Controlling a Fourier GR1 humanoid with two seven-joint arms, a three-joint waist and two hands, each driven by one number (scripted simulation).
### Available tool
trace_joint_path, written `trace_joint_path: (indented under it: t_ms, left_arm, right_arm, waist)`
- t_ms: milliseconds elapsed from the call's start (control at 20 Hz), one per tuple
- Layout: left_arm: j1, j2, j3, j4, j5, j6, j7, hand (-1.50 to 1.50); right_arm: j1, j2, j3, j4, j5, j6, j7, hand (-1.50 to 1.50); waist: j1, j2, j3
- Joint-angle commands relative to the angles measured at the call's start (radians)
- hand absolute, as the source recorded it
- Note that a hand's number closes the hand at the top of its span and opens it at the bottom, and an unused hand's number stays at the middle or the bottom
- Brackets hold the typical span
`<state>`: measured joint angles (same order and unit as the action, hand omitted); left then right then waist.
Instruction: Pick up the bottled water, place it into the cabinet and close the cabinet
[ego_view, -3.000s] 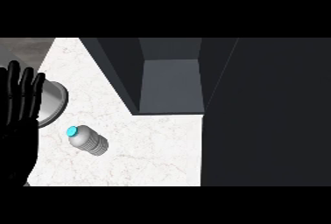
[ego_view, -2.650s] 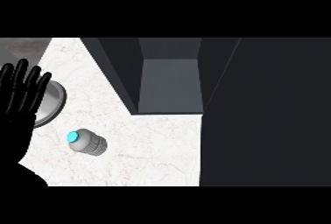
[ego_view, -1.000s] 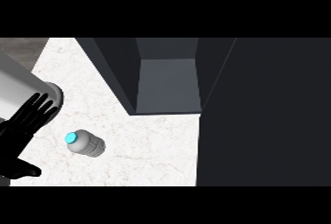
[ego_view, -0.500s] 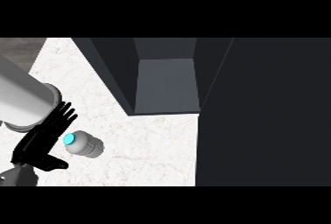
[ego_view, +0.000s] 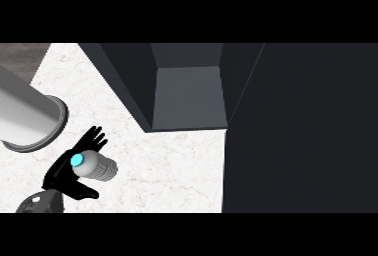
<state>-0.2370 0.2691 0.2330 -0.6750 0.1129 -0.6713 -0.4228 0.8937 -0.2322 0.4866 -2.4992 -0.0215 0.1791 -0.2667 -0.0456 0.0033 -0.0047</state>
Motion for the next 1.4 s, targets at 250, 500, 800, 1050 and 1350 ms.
trace_joint_path:
  t_ms: [250, 500, 800, 1050, 1350]
  left_arm:
    - [-0.056, -0.004, -0.017, 0.213, -0.055, -0.069, -0.217, 1.5]
    - [-0.059, -0.02, -0.094, 0.241, -0.173, 0.042, -0.372, 1.5]
    - [-0.072, -0.028, -0.14, 0.221, -0.249, 0.209, -0.548, 1.5]
    - [-0.081, -0.093, -0.133, 0.276, -0.264, 0.378, -0.633, 1.5]
    - [-0.039, -0.252, -0.104, 0.169, -0.228, 0.631, -0.586, 1.5]
  right_arm:
    - [0.078, -0.084, -0.003, -0.183, 0.044, -0.011, 0.024, -1.5]
    - [0.076, -0.08, -0.003, -0.128, 0.044, -0.031, -0.03, -1.5]
    - [0.113, -0.085, 0.044, -0.114, 0.08, -0.055, -0.071, -1.5]
    - [0.097, -0.128, -0.027, -0.153, 0.004, -0.051, -0.049, -1.5]
    - [0.093, -0.122, -0.029, -0.088, -0.001, -0.077, -0.077, -1.5]
  waist:
    - [0.0, 0.003, -0.002]
    - [-0.001, 0.004, -0.002]
    - [0.005, -0.001, -0.001]
    - [0.015, 0.003, 0.0]
    - [0.039, -0.006, 0.005]
